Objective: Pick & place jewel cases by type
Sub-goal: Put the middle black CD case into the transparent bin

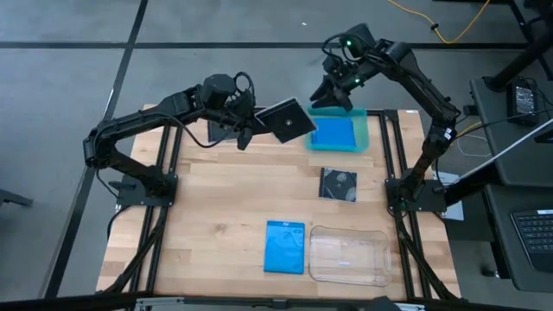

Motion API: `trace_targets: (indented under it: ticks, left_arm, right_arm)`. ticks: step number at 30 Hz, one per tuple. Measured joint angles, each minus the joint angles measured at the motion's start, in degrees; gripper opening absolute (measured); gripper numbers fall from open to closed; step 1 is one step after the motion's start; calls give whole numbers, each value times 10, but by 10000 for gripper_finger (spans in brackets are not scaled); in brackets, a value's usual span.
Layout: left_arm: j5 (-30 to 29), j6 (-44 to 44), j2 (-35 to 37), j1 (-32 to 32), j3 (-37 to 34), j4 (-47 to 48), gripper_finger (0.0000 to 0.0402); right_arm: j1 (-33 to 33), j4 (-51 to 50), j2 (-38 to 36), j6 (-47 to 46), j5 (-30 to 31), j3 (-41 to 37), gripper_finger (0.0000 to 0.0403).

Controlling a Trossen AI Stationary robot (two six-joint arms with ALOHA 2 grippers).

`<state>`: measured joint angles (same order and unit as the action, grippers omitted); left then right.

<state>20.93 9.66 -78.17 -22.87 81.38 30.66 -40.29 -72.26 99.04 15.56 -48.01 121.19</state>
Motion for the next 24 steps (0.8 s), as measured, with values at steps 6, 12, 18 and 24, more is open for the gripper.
trace_targets:
  ticks: [6,12,18,24]
  left_arm:
    - [-3,0,0,0,0,3,28]
    - [-20,0,-1,-1,-1,-4,28]
    - [-22,8,-1,-1,-2,-20,28]
    - [-24,20,-1,-1,-2,-39,28]
  right_arm:
    - [-11,1,-4,0,-17,0,237]
    - [18,26,-4,0,-42,0,270]
    - [47,69,-4,-8,-14,0,275]
    - [57,89,-4,-21,21,0,274]
